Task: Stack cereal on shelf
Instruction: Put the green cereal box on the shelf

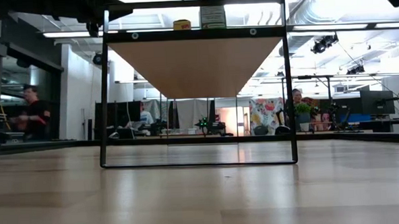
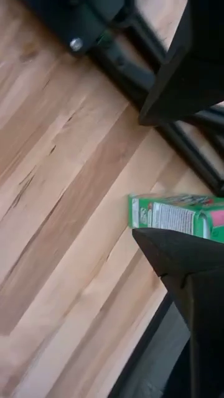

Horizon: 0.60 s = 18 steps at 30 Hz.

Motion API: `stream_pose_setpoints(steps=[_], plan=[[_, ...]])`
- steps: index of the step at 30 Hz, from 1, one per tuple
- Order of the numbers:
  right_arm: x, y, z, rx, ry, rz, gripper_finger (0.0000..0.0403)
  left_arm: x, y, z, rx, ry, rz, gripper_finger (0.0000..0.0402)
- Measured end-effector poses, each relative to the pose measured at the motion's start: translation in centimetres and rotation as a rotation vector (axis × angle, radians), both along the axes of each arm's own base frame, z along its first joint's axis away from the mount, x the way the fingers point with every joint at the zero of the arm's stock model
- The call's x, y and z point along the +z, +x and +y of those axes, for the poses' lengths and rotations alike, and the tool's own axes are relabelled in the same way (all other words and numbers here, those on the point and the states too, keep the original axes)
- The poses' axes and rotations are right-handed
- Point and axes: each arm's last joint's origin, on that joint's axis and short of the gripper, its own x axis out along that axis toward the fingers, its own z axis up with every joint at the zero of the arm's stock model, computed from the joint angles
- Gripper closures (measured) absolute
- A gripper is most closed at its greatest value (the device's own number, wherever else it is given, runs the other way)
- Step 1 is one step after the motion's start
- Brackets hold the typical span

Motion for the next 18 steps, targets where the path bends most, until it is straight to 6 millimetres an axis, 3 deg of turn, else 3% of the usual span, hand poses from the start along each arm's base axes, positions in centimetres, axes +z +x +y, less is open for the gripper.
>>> stream_pose_setpoints(steps=[18], plan=[[0.5, 1.0, 1.3, -0.011, -0.076, -0.281, 0.0135, 0.0, 0.0, 0.0, -0.003, -0.042, -0.008, 0.0401]])
